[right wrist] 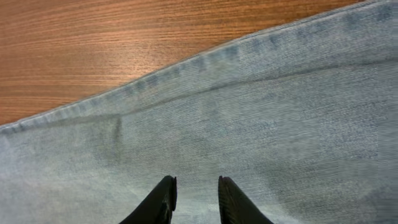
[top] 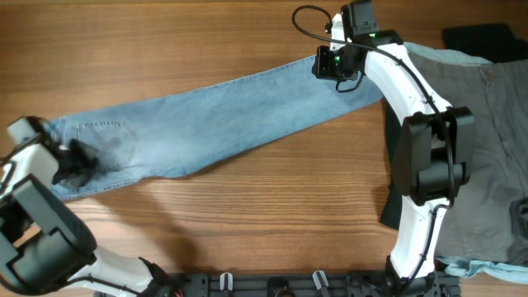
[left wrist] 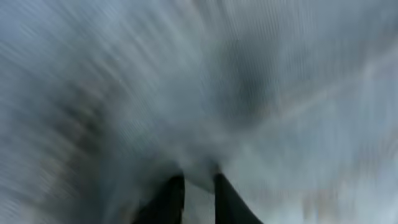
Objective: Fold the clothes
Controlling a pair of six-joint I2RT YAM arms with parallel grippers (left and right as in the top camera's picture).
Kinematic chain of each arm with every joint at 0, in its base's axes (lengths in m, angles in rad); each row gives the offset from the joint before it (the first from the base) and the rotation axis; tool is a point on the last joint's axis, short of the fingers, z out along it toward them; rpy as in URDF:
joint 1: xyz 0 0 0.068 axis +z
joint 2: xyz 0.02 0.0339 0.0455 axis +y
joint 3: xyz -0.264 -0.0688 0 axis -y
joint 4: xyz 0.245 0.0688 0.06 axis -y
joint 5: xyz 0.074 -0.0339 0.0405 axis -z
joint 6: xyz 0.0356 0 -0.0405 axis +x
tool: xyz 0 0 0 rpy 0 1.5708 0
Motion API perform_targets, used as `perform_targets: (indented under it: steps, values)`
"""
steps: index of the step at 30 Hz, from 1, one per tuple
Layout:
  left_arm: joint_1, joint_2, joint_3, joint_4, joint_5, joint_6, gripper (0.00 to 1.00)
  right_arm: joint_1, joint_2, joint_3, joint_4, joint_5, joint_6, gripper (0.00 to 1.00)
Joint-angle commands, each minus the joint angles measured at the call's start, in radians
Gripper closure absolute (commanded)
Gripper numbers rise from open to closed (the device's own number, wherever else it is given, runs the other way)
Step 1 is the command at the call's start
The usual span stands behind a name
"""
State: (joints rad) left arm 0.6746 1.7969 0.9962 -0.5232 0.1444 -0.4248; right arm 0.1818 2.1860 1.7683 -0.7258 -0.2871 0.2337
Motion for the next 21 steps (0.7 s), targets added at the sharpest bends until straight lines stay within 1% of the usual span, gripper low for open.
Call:
perform_targets:
  steps: [1,3,4,6,7,8,9,11,14,15,17,18,19,21]
  values:
    - [0.151,0.064,-0.031,0.234,-0.063,-0.032,0.85,-0.003,-0.011,-0.005,0.002,0.015,0.005,0.7]
    - [0.171,0.064,-0.004,0.339,0.035,-0.033,0.87,-0.003,-0.011,-0.005,0.002,0.053,0.005,0.67]
    - [0.17,0.064,0.023,0.356,0.045,-0.033,0.87,-0.003,-0.011,-0.005,0.001,0.083,0.005,0.64]
    - [0.16,0.064,0.084,0.34,0.041,-0.006,0.86,-0.007,-0.01,-0.005,0.0,0.144,0.004,0.58]
    - [0.158,0.064,0.122,0.314,0.037,0.027,0.85,-0.01,-0.01,-0.005,0.0,0.165,0.003,0.53]
    - [0.156,0.064,0.171,0.265,0.01,0.052,0.84,-0.021,-0.009,-0.006,-0.002,0.206,0.001,0.47]
    - [0.157,0.064,0.22,0.206,-0.031,0.064,0.83,-0.032,-0.005,-0.006,-0.004,0.228,0.0,0.42]
    - [0.159,0.064,0.307,0.103,-0.076,0.105,0.81,-0.068,0.004,-0.006,-0.016,0.247,-0.029,0.39]
    - [0.159,0.064,0.397,-0.016,-0.064,0.129,0.77,-0.152,0.029,-0.007,-0.023,0.219,-0.025,0.36]
    - [0.159,0.063,0.415,-0.043,-0.045,0.134,0.74,-0.175,0.033,-0.007,-0.023,0.195,-0.026,0.36]
    - [0.158,0.054,0.43,-0.08,0.01,0.138,0.66,-0.238,0.047,-0.007,-0.024,0.086,-0.079,0.36]
    - [0.158,0.042,0.43,-0.1,0.092,0.184,0.61,-0.266,0.054,-0.007,-0.027,0.056,-0.082,0.36]
    - [0.156,0.034,0.43,-0.117,0.142,0.211,0.55,-0.285,0.063,-0.007,-0.027,0.033,-0.093,0.36]
    - [0.146,0.015,0.43,-0.164,0.208,0.251,0.47,-0.311,0.082,-0.007,-0.027,-0.087,-0.187,0.36]
